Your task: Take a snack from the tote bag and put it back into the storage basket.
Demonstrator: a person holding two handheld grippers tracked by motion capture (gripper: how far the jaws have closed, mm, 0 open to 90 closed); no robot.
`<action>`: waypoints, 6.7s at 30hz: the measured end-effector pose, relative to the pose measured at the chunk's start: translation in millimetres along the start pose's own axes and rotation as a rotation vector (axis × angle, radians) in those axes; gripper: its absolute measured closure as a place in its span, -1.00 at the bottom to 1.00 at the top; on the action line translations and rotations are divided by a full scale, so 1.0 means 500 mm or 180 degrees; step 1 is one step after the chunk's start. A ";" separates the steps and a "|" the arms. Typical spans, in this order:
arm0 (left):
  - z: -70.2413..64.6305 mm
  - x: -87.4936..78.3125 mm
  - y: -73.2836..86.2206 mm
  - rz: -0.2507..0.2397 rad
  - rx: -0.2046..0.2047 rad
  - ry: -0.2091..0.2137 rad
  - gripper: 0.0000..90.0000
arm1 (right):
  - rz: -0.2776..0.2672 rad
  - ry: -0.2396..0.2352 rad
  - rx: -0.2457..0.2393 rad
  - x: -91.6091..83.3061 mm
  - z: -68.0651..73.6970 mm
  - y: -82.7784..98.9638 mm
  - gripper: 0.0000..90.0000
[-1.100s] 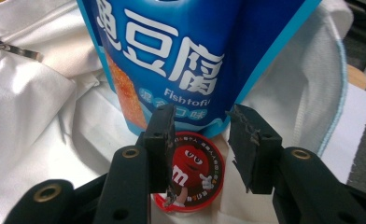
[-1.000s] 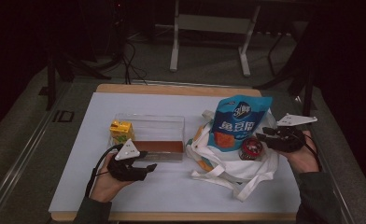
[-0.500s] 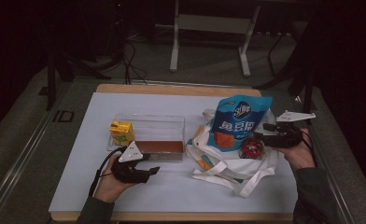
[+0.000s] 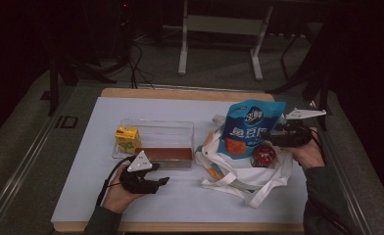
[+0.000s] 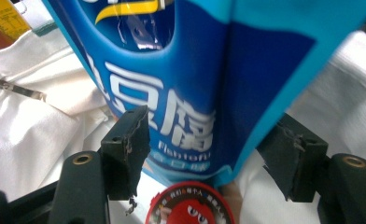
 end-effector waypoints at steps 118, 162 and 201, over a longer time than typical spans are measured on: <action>0.009 0.065 0.061 -0.0061 -0.0017 -0.0031 -0.15 | -0.0867 -0.0459 0.0317 -0.059 0.043 -0.168 0.98; 0.008 0.067 0.061 -0.0044 -0.0021 -0.0011 -0.15 | -0.1210 -0.0729 0.0282 -0.104 0.093 -0.263 0.98; 0.008 0.066 0.061 -0.0029 0.0028 -0.0008 -0.15 | -0.1377 -0.1080 0.0272 -0.027 0.164 -0.356 0.98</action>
Point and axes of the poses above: each handheld gripper's, and its own axes: x roughly forward along the jaws, y roughly out of its underside, z roughly to its left, the point moved 4 cm from there along x, roughly forward along the jaws, and after that the axes turned 8 degrees about -x, right-handed, at the moved point
